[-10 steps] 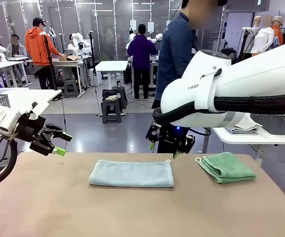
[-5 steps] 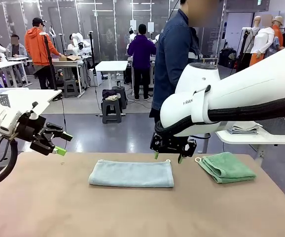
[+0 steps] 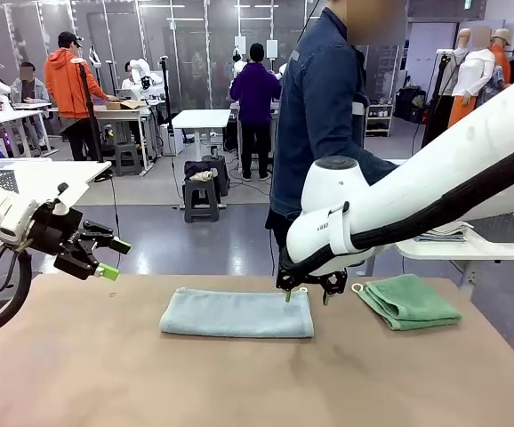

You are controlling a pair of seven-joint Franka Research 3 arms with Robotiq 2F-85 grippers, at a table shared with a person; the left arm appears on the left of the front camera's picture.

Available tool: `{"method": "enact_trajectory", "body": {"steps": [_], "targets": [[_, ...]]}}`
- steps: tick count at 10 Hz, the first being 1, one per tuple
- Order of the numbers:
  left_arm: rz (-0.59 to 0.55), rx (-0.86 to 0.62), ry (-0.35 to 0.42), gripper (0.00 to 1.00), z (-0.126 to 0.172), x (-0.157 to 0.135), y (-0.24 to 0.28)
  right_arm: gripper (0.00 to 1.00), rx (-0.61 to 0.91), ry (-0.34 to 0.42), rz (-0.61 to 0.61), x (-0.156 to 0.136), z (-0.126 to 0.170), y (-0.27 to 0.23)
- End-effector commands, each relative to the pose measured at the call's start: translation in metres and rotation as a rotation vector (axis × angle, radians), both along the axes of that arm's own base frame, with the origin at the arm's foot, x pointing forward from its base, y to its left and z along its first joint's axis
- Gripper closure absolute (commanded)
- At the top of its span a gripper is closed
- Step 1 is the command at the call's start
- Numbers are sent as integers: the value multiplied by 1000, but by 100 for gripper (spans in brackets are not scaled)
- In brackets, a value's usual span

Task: Fold the towels and place them in the basket.
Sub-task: When a person lays out a Towel with hook on the table, fold it in half twice.

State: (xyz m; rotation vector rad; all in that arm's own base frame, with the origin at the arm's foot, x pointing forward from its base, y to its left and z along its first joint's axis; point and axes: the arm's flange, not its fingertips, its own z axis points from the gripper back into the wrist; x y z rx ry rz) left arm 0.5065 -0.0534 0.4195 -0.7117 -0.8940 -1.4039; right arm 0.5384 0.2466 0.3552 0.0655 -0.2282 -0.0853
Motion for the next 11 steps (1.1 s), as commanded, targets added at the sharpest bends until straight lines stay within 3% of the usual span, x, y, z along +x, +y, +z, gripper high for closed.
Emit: {"method": "enact_trajectory", "body": {"steps": [1, 4, 9, 10, 11], "targets": [[16, 5, 6, 0, 3, -1, -1, 11, -30, -35, -55, 13, -15, 19], [16, 5, 6, 0, 3, -1, -1, 11, -35, -5, -47, 24, -41, 20], [16, 5, 6, 0, 3, -1, -1, 11, -19, -49, -33, 30, -65, 15], [16, 5, 6, 0, 3, -1, -1, 31, -21, -48, -29, 31, -68, 14], [16, 5, 6, 0, 3, -1, -1, 31, -16, -47, -28, 32, -71, 13]]}}
